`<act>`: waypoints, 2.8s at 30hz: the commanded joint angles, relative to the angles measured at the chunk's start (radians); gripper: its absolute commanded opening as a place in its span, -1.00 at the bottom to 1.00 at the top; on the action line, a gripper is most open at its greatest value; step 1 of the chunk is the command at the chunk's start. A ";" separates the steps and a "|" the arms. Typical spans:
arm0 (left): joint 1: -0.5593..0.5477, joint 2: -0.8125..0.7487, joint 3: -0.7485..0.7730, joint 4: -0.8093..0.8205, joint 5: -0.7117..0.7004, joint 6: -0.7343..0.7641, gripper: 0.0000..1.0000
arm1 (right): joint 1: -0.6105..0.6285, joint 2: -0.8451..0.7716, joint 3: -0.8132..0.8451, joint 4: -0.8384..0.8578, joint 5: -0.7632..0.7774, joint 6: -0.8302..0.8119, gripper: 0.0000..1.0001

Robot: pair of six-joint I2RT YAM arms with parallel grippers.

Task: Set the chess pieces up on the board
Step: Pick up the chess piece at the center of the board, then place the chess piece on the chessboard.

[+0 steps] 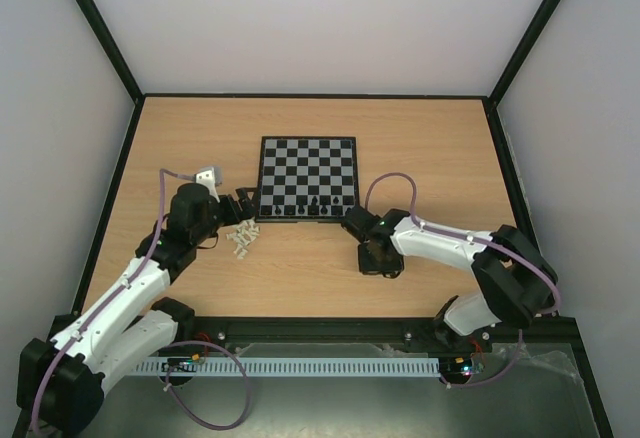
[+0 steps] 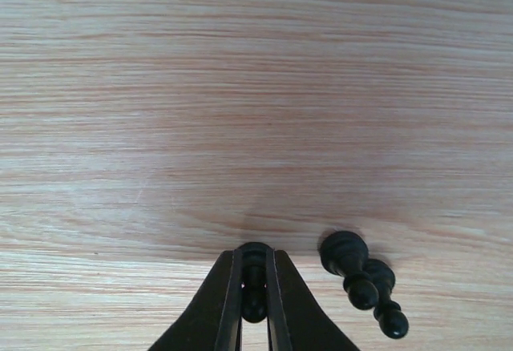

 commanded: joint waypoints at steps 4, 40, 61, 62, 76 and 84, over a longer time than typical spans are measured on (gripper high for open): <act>0.005 0.005 -0.012 0.020 -0.005 0.002 0.99 | -0.001 0.022 0.121 -0.064 -0.008 -0.037 -0.96; 0.015 -0.043 0.002 -0.050 -0.063 0.003 0.99 | -0.014 0.873 1.428 -0.393 -0.125 -0.381 -0.96; 0.015 -0.065 -0.006 -0.063 -0.075 0.003 0.99 | -0.039 0.991 1.482 -0.368 -0.142 -0.388 -0.96; 0.015 -0.065 -0.007 -0.062 -0.074 0.002 0.99 | -0.039 0.991 1.482 -0.367 -0.142 -0.388 -0.96; 0.015 -0.067 -0.006 -0.065 -0.079 0.002 0.99 | -0.041 0.998 1.486 -0.360 -0.167 -0.396 -0.95; 0.015 -0.071 -0.011 -0.066 -0.084 0.002 0.99 | -0.040 1.006 1.486 -0.352 -0.172 -0.396 -0.91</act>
